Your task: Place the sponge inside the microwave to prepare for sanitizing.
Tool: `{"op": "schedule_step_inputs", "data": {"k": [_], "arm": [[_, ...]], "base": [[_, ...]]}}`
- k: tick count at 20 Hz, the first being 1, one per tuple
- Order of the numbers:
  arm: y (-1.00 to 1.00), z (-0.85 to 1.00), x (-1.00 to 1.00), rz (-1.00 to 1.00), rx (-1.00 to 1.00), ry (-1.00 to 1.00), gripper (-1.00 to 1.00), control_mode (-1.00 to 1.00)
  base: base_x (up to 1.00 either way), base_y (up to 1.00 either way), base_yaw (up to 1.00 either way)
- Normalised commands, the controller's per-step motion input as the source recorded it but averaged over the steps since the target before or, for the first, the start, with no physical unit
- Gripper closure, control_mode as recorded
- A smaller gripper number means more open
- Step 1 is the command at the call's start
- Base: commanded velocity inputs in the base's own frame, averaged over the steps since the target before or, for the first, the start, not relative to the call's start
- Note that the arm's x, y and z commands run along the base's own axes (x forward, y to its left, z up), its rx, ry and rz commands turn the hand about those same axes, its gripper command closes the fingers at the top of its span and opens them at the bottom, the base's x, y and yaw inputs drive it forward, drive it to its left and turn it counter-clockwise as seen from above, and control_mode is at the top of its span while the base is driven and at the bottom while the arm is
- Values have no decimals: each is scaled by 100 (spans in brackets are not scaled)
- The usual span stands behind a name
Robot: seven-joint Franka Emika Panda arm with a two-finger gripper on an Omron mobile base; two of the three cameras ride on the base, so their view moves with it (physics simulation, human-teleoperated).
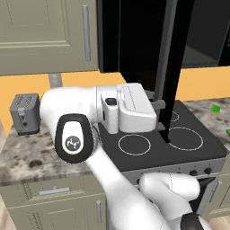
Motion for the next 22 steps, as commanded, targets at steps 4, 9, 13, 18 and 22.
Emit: {"op": "schedule_step_inputs", "data": {"k": [4,9,13,18,22], "arm": [[47,-6,-5,0,0,18,-100,-100],[28,-8,-17,0,0,4,-100,-100],[1,-2,-1,0,0,0,-100,-100],[-4,-15,-17,0,0,11,-100,-100],[0,-47,-76,7,0,26,-100,-100]], "base": [[0,0,0],[0,0,0],[0,0,0],[0,0,0],[0,0,0]]}}
